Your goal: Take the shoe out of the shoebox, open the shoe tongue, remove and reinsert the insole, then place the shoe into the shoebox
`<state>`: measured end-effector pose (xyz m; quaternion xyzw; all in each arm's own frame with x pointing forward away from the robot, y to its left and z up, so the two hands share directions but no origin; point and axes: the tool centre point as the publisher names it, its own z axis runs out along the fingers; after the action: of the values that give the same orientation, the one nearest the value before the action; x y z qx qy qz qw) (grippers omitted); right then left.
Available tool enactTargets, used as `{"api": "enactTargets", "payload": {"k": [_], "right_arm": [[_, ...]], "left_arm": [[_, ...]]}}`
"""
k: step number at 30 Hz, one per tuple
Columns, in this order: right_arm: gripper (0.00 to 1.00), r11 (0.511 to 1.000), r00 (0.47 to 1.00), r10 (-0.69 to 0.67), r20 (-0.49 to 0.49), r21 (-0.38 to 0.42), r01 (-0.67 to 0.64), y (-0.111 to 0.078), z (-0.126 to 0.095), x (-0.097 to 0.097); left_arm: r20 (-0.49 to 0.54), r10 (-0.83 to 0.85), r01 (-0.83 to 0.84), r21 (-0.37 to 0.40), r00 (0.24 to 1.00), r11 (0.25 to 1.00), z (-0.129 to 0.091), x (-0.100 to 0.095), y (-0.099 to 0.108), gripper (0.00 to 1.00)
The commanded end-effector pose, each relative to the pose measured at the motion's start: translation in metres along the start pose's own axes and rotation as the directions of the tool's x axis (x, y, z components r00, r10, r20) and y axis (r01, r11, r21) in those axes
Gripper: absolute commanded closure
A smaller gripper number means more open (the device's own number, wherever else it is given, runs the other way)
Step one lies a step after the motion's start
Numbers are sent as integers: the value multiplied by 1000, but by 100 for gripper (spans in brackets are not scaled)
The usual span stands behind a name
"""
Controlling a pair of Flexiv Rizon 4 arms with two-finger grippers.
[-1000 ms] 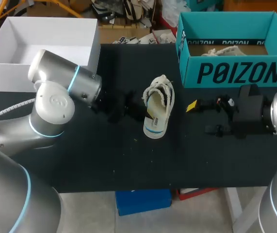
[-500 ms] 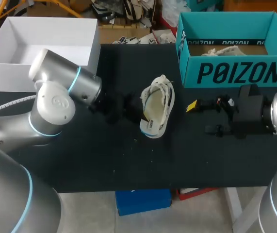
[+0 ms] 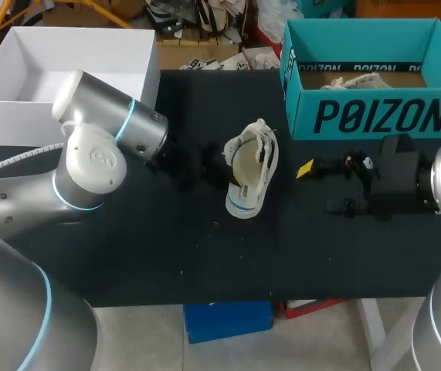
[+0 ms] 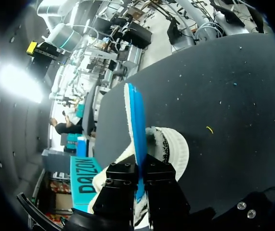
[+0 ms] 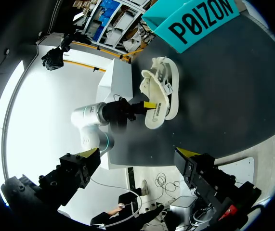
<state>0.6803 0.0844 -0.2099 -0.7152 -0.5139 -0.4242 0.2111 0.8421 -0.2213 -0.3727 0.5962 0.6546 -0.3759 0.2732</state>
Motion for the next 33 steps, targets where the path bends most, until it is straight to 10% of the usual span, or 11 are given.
{"api": "enactTargets", "payload": {"k": [1, 3, 4, 25, 29, 33], "right_arm": [[0, 1000, 1000, 0, -2, 1, 0, -1, -2, 0], [0, 1000, 1000, 0, -2, 1, 0, -1, -2, 0], [0, 1000, 1000, 0, -2, 1, 0, -1, -2, 0], [0, 1000, 1000, 0, -2, 1, 0, -1, -2, 0], [0, 1000, 1000, 0, -2, 1, 0, -1, -2, 0], [0, 1000, 1000, 0, -2, 1, 0, -1, -2, 0]], "left_arm": [[-33, -15, 16, 35, 999, 999, 5, 5, 0, 87], [-51, -17, 21, 59, 999, 998, 7, 9, -1, 46], [-62, -20, 24, 65, 998, 998, 6, 11, -2, 0], [-156, -27, 29, 11, 987, 1000, -50, -45, 3, 0], [-182, -74, 68, -42, 981, 997, -54, -50, 12, 41], [-215, -92, 70, -107, 972, 992, -54, -59, 19, 34]]}}
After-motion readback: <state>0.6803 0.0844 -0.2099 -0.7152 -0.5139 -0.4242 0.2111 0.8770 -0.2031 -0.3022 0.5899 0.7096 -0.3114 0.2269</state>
